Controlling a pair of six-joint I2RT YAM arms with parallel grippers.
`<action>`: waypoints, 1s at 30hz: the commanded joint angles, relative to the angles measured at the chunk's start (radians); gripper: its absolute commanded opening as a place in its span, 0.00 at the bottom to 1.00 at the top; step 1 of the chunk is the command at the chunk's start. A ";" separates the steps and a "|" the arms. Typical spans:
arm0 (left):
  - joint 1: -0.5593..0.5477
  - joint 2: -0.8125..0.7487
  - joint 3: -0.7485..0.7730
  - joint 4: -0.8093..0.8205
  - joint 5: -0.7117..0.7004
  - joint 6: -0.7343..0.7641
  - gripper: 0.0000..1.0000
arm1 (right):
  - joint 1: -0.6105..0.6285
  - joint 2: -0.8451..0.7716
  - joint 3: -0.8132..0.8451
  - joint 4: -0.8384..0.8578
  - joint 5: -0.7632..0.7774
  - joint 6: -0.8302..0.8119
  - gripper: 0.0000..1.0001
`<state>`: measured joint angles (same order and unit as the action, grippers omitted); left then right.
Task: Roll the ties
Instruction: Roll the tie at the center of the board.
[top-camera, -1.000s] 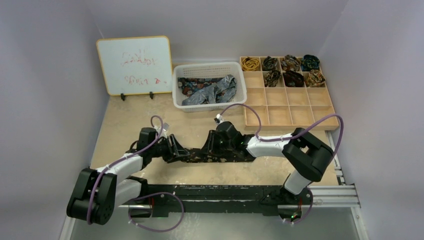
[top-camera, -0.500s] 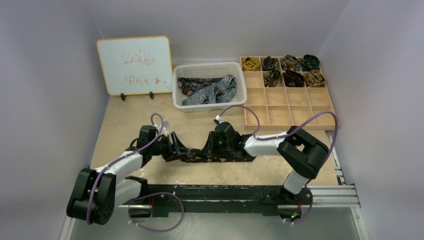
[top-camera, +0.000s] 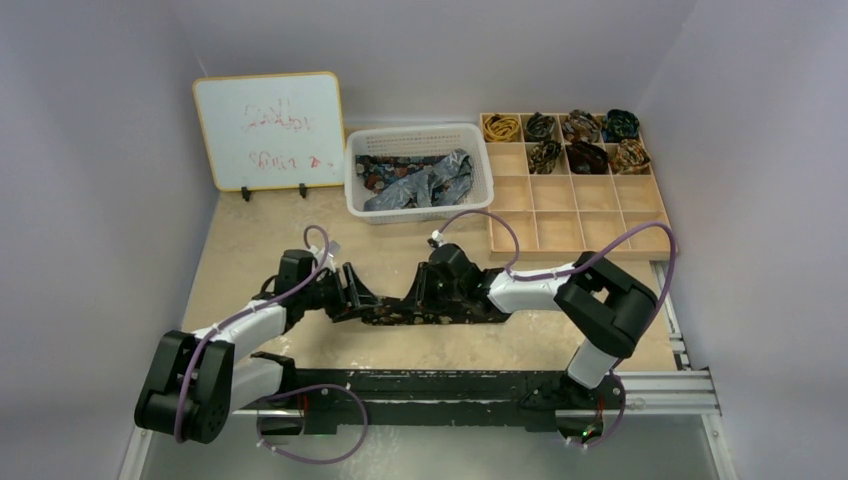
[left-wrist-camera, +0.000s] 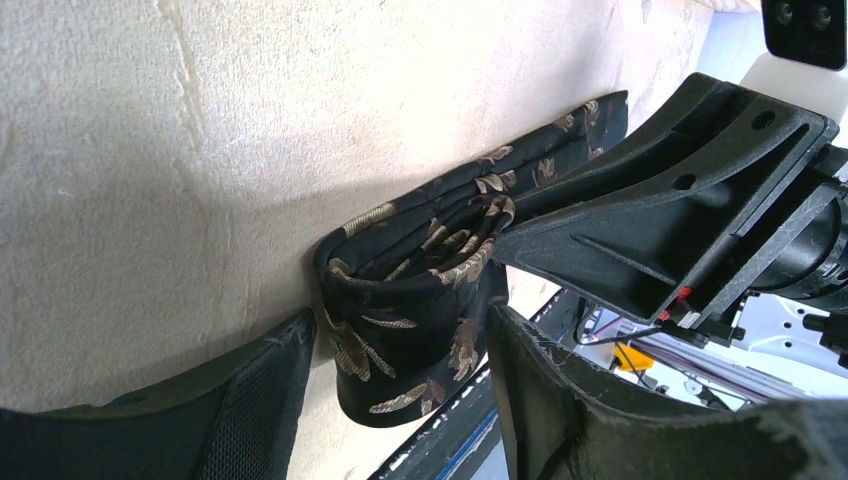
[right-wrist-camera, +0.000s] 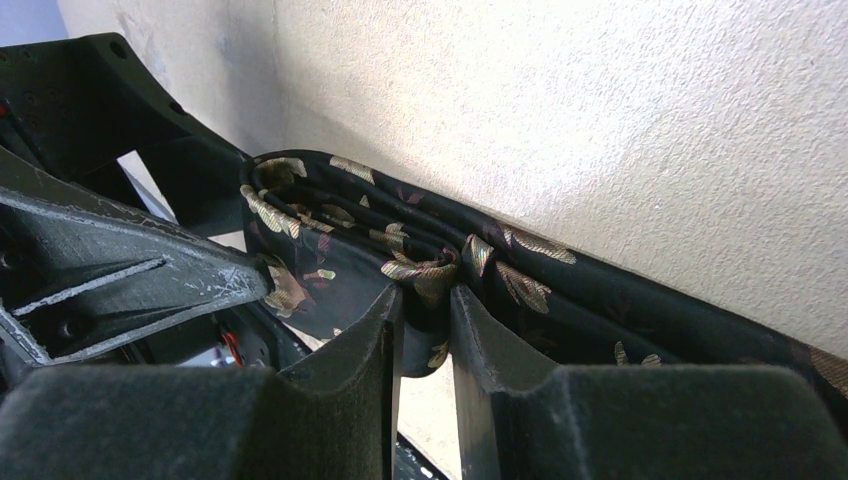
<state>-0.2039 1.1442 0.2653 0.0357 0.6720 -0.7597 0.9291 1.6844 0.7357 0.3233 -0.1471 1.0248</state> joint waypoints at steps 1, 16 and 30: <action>0.003 0.014 -0.017 -0.026 -0.010 0.007 0.62 | -0.003 0.018 -0.005 -0.046 0.026 0.008 0.26; 0.002 0.080 0.017 -0.071 0.036 0.022 0.56 | -0.003 0.029 -0.013 -0.017 0.003 0.015 0.24; 0.002 0.029 0.021 -0.007 0.013 -0.031 0.43 | -0.003 -0.029 0.012 -0.054 0.032 -0.010 0.29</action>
<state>-0.2039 1.1831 0.2672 0.0196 0.7097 -0.7872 0.9283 1.6905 0.7345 0.3378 -0.1490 1.0367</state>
